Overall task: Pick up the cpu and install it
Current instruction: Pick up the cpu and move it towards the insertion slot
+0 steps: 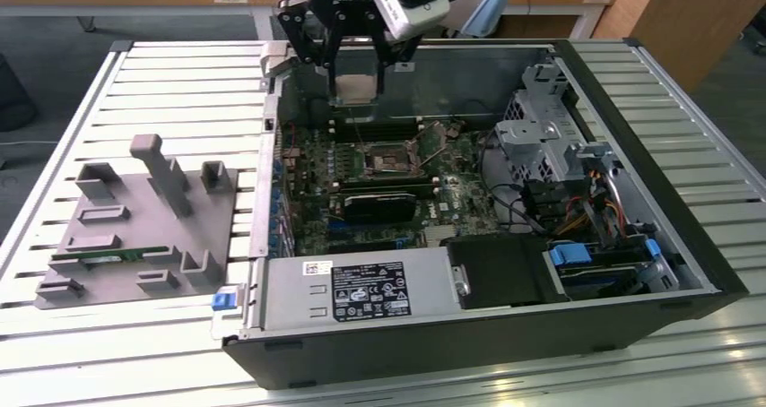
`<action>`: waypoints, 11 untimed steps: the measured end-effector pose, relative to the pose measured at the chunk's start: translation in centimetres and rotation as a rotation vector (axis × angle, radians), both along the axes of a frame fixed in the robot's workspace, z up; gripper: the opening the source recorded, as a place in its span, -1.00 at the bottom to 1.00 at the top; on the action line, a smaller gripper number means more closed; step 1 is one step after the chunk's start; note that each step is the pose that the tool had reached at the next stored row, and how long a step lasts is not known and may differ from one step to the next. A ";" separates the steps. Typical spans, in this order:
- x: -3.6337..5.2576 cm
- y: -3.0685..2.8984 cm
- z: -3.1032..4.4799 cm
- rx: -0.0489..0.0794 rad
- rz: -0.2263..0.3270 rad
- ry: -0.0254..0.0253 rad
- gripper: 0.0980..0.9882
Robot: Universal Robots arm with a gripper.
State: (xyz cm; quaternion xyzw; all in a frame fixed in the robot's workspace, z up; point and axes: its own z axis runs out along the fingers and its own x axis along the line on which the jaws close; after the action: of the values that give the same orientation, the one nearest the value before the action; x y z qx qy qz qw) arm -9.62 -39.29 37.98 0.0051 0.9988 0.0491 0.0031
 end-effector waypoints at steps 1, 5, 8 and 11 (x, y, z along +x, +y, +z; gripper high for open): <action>0.09 0.02 0.00 0.000 0.000 0.0000 -0.03; 0.37 0.10 -0.01 0.000 0.000 0.0000 -0.03; 0.53 0.17 -0.02 0.000 0.000 0.0000 -0.03; 0.66 0.25 -0.03 0.000 0.000 0.0000 -0.03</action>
State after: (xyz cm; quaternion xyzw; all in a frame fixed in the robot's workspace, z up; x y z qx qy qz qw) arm -8.96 -39.04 37.95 0.0051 0.9988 0.0491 0.0031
